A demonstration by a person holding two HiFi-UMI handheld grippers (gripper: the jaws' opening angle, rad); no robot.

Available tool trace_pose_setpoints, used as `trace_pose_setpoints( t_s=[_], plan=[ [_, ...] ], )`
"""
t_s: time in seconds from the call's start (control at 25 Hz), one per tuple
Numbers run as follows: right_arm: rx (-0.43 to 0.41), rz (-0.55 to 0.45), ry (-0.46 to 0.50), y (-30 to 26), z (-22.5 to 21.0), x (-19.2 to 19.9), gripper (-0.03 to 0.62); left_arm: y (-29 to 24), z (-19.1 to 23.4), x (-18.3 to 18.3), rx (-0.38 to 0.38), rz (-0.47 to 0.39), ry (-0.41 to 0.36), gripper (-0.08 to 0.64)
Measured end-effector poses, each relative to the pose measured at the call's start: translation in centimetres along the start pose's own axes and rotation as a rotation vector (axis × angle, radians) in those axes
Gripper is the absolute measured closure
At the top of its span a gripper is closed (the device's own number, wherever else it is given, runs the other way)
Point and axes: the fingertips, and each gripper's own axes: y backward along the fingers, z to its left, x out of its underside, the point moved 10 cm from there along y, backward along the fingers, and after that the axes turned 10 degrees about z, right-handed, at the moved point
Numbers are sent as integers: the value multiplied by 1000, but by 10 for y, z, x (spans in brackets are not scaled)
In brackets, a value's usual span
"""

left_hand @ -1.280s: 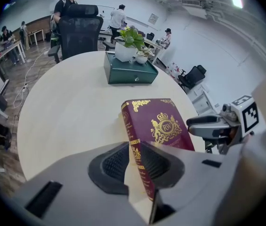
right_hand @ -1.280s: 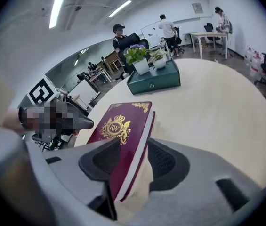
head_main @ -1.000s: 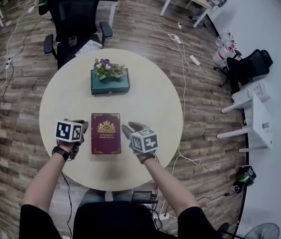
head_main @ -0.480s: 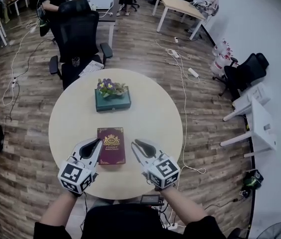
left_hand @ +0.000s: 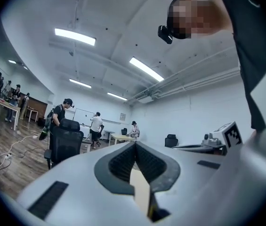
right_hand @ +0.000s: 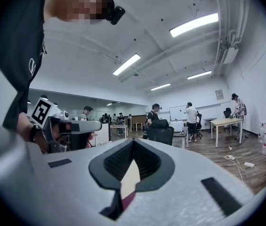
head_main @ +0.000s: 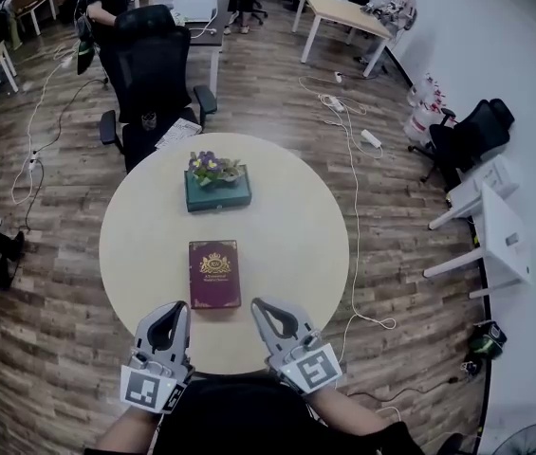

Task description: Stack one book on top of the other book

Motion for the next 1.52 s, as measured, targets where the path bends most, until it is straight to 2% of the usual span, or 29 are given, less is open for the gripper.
trace_pose_setpoints(
  t_s=[0.2,0.52,0.92,1.2,1.52],
  plan=[
    [21,-12,-46,6,8,6,586,13,-4,-2,-46,-6,-5,554],
    [23,-82,-35,13,11,9,586,20,-10,-3,-71,-33,-25,554],
    [59,-25,-16,13,15,5,588,22,-10,-4,-66,-40,-12,554],
    [46,-26,0,13,18,9,588,22,-8,-2,-60,-35,-4,554],
    [48,-8,-28,12,18,7,588,18,-10,-3,-41,-40,-6,554]
  ],
)
